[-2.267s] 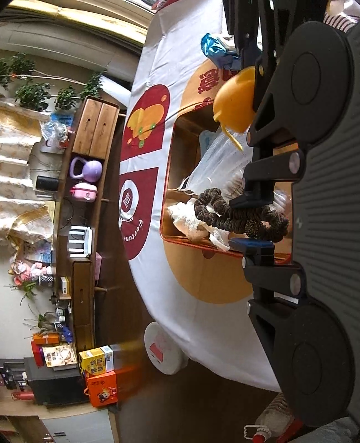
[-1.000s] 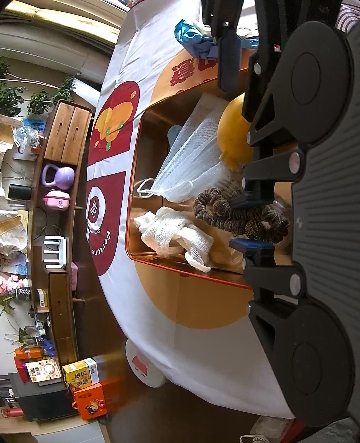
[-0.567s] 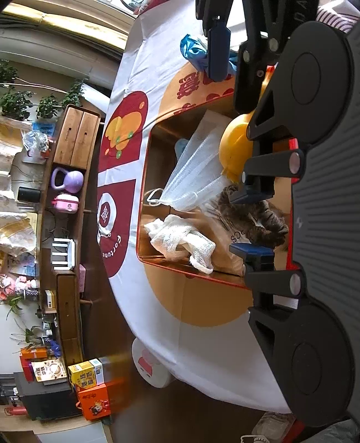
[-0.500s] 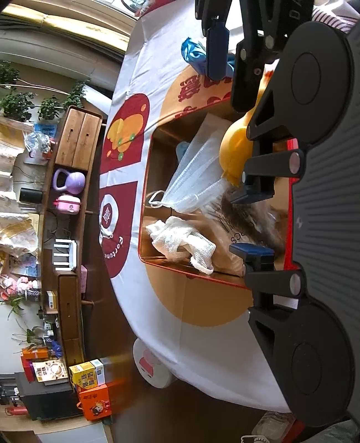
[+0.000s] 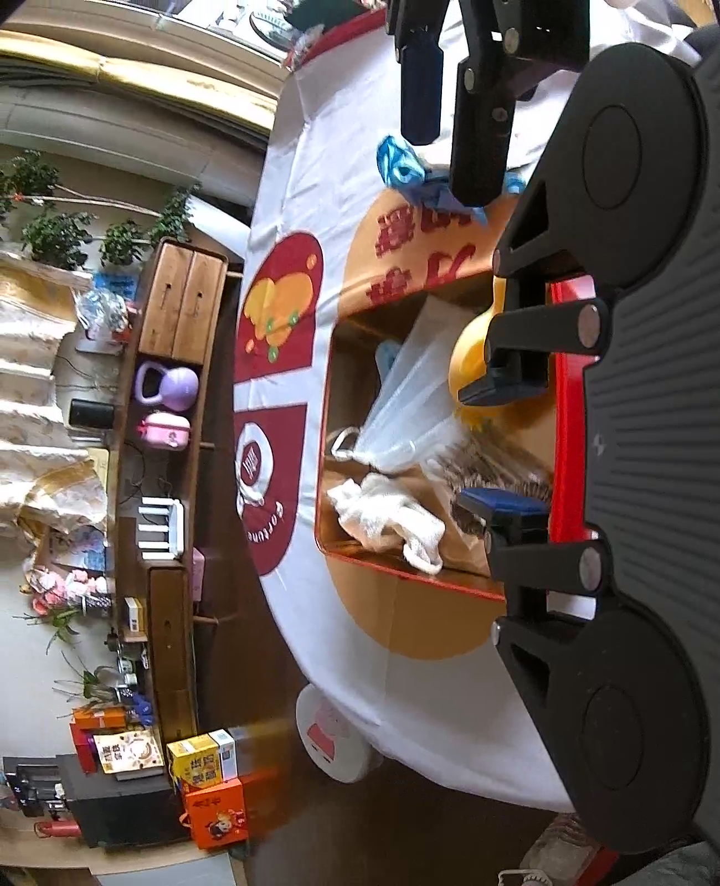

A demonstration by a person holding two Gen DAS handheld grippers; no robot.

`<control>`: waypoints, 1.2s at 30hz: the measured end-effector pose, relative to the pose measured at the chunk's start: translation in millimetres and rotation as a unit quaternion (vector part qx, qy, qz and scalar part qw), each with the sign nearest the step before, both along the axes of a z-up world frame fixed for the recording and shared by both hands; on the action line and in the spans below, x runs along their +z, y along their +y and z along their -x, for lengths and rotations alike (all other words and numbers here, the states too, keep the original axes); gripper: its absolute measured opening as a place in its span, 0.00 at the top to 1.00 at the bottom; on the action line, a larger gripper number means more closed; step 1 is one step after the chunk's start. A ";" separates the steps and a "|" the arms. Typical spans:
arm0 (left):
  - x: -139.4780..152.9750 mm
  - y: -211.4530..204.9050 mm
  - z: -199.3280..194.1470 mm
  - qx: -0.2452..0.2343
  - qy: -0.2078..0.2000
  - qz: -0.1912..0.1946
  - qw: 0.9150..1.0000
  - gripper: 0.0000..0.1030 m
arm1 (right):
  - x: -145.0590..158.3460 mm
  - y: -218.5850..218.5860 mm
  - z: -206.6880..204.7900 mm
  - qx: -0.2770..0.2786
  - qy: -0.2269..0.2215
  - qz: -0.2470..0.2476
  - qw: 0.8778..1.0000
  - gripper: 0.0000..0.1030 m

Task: Organize soft objects
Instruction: 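Open both grippers to drop the duck and bracelet into the tin, then withdraw both tools from the tin toward the blue and white gloves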

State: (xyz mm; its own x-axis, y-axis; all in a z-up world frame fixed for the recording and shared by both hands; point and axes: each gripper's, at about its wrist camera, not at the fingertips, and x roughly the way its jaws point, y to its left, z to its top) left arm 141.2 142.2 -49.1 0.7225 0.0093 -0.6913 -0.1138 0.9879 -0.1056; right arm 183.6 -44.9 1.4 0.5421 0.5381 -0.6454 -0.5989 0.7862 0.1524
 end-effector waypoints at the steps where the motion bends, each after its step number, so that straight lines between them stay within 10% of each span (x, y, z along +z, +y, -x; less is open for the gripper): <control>1: 2.5 -1.9 3.4 -0.003 -0.006 0.004 1.000 0.53 | 1.7 -2.7 1.9 0.000 -0.001 -0.002 1.000 0.33; 3: 8.4 -6.6 9.8 -0.003 -0.022 0.006 1.000 0.38 | 5.3 -8.3 5.4 0.000 -0.002 -0.007 1.000 0.32; 36: 33.9 -113.8 39.2 -0.058 -0.076 -0.005 0.995 0.19 | 11.3 -148.8 37.0 -0.075 -0.050 -0.028 0.996 0.00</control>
State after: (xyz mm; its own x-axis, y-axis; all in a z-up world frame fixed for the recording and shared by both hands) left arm 102.0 28.4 -15.3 0.8154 -0.0736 -0.5741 0.0175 0.9946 -0.1027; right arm 146.6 -193.7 12.7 0.6793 0.4799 -0.5552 -0.4902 0.8598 0.1434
